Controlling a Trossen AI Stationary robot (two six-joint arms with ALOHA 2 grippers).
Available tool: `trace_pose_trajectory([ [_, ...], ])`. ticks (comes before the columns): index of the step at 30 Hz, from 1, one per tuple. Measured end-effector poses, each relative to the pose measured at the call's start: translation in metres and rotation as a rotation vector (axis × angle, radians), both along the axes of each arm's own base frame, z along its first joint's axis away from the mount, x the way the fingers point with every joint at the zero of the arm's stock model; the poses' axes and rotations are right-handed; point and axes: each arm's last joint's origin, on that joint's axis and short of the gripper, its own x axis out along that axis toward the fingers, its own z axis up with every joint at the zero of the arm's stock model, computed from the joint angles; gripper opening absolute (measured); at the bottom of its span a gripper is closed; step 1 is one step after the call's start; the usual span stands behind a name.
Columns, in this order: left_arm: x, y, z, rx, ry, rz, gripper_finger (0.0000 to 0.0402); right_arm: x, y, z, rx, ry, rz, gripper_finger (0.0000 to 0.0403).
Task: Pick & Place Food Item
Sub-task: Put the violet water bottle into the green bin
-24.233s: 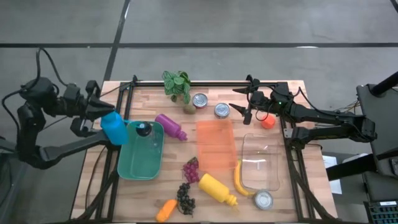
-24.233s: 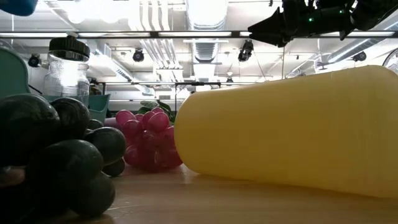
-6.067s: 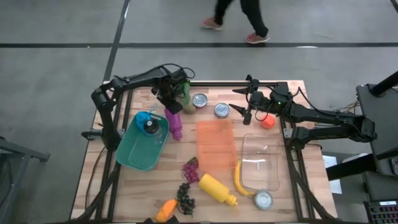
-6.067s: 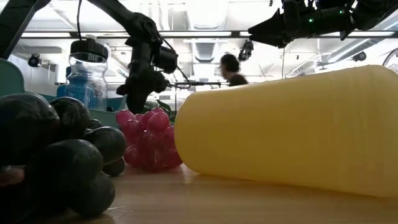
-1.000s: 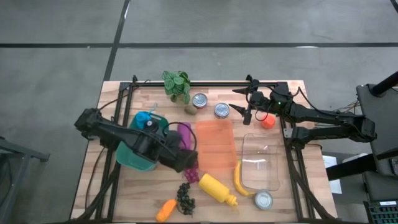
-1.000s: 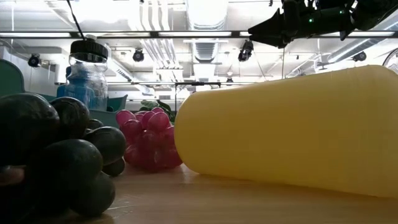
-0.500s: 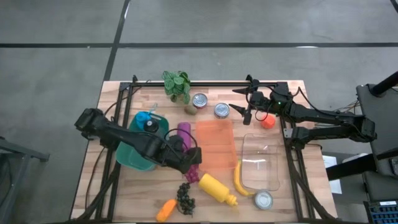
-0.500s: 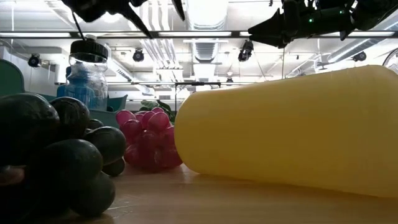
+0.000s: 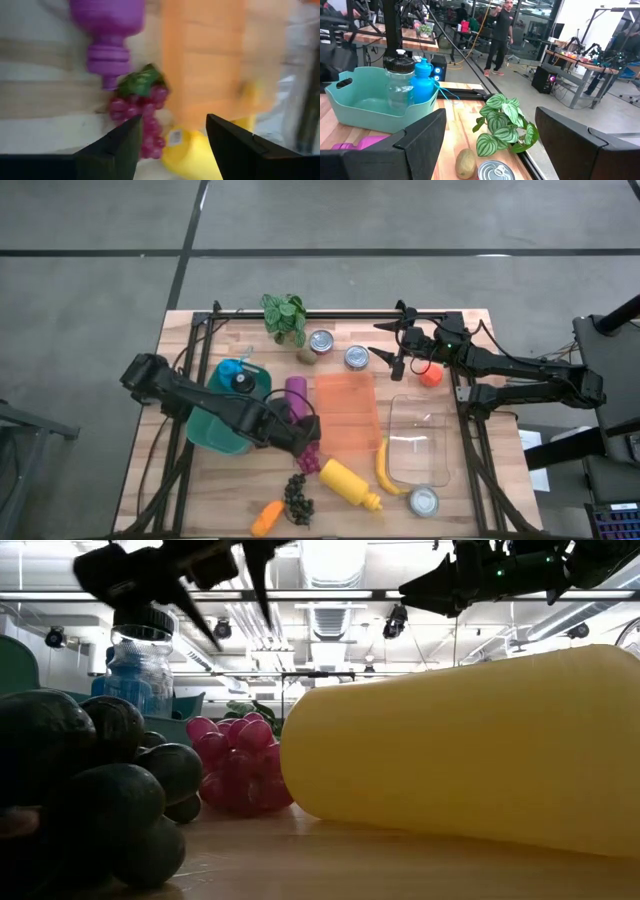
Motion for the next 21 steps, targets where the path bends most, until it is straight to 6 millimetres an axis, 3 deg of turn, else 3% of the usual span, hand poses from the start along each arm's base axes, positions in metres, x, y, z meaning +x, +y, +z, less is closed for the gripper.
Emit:
trace_pose_trajectory([
  [6, -0.007, 0.002, -0.016, -0.017, 0.064, 0.028, 0.0221, 0.000, 0.000, 0.000, 0.000, 0.000, 0.000, 0.0305],
  [21, 0.001, 0.006, -0.048, 0.019, 0.156, -0.033, 0.0221, 0.000, 0.000, 0.000, 0.000, 0.000, 0.000, 0.0305],
])
